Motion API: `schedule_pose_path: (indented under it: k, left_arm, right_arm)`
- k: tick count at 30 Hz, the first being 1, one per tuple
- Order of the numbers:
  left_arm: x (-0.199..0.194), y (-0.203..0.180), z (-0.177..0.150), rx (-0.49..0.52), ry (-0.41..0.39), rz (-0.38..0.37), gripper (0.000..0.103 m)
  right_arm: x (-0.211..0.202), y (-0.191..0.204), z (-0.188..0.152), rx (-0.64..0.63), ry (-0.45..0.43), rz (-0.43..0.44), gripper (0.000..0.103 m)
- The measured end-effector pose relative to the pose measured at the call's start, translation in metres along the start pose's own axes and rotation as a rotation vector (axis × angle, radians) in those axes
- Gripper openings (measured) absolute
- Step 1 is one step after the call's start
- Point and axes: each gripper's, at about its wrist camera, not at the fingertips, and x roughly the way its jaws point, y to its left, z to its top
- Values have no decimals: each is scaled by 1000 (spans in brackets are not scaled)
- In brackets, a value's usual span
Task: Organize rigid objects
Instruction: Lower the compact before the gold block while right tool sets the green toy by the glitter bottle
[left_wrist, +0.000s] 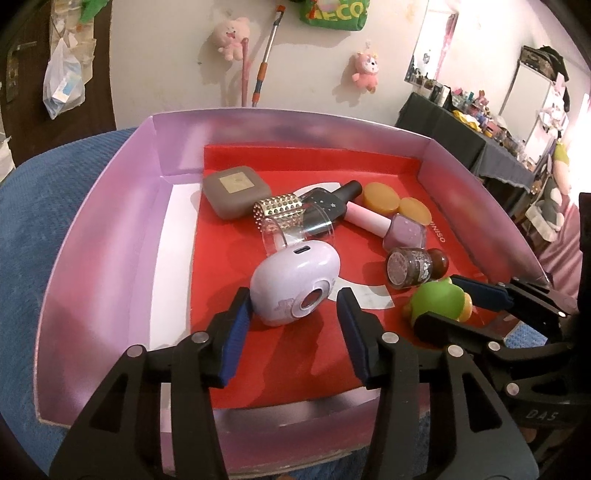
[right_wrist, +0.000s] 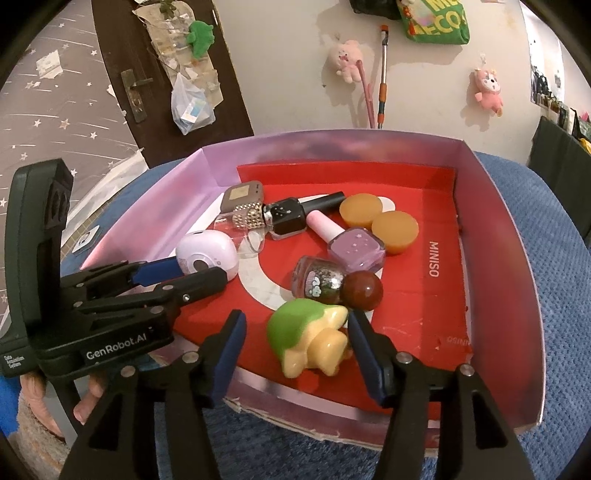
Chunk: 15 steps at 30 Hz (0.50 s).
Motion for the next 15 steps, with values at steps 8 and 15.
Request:
schedule_pose_path:
  k: [8,15]
  left_arm:
    - [-11,6,-3,-25,-21,6,57]
    - [-22,7,-6,-33,-44,6,71]
  right_arm:
    - [-12,6,-1,-5,-26,6,68]
    - [-33,10,-5,-3,-89,-31,78]
